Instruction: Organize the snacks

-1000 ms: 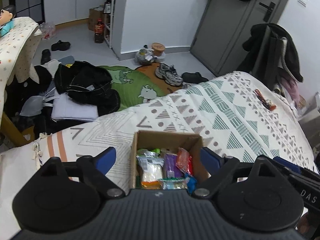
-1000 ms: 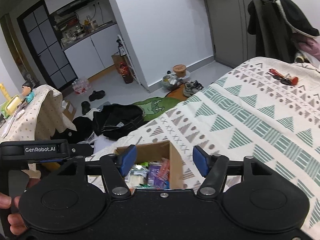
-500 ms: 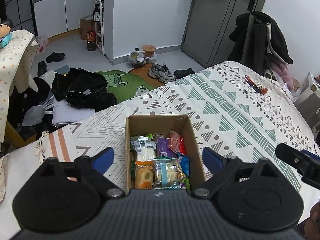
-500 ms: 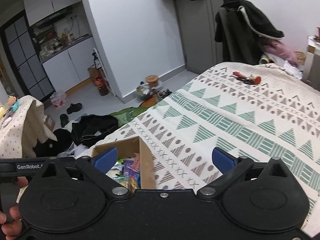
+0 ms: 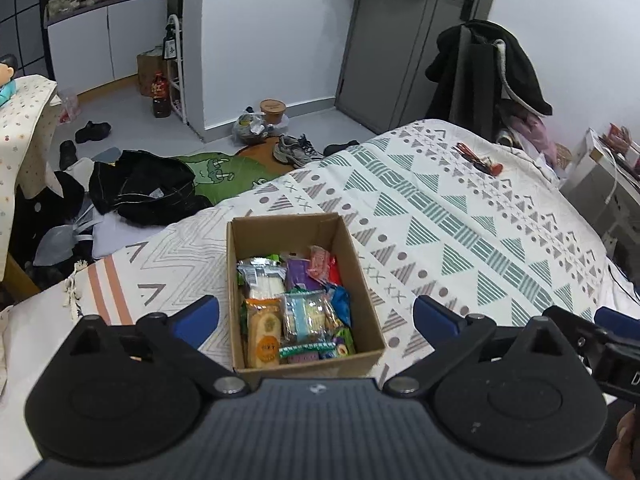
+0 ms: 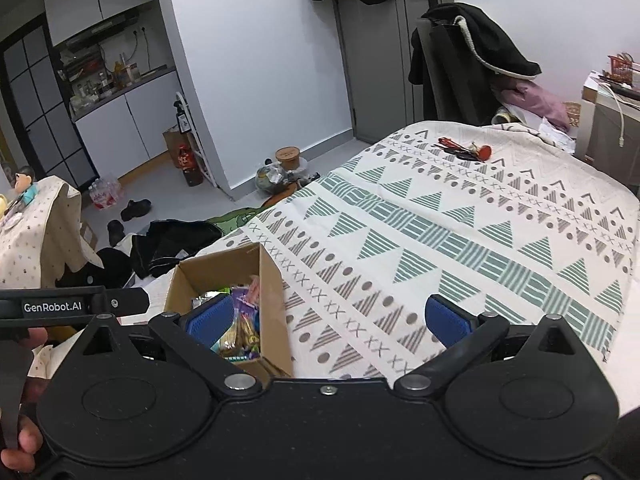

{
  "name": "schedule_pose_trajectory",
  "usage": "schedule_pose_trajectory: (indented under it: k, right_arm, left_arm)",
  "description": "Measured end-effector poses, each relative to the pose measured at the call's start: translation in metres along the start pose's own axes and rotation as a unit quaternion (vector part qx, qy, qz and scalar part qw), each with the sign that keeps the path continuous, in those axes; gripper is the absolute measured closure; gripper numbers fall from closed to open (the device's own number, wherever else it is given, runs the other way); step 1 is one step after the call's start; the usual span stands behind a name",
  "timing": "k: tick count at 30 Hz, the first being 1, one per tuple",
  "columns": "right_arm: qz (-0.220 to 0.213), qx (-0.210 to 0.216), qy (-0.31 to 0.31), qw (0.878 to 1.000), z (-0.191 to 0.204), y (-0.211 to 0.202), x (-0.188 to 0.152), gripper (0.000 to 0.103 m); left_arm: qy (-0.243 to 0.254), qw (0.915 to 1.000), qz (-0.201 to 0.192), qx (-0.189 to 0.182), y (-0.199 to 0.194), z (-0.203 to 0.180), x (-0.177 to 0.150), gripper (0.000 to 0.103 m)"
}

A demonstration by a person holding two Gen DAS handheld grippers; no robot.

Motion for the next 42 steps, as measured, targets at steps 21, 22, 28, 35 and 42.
schedule_pose_trajectory:
  k: [21, 22, 28, 35, 42]
  right_arm:
    - [-0.003, 0.004, -0.019, 1.0, -0.014, -0.031, -0.03, 0.0]
    - [-0.002, 0.004, -0.019, 1.0, -0.014, -0.031, -0.031, 0.0]
    - [-0.001, 0.012, -0.019, 1.0, -0.016, -0.033, -0.033, 0.0]
    - [-0.006, 0.012, -0.027, 1.0, -0.015, -0.036, -0.036, 0.0]
    - [-0.004, 0.013, -0.027, 1.0, -0.017, -0.035, -0.037, 0.0]
  left_arm:
    - [0.039, 0.9992, 0.0, 0.01, -0.029, -0.016, -0.041, 0.0]
    - [0.039, 0.9992, -0.002, 0.011, -0.031, -0.016, -0.042, 0.0]
    - [0.042, 0.999, -0.006, 0.017, -0.037, -0.016, -0.044, 0.0]
    - [0.046, 0.9987, -0.006, 0.018, -0.039, -0.02, -0.045, 0.0]
    - [0.047, 0.9987, -0.004, 0.017, -0.039, -0.022, -0.045, 0.0]
Point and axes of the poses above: each gripper's, at about its wrist camera, not at the fingertips, and y roughly the way its jaws point, z to its left, x to its top, the point moved 2 cm from there along y, roughly the way its jaws point, and after that the axes turned 8 degrees about -x, right-handed, at the moved point
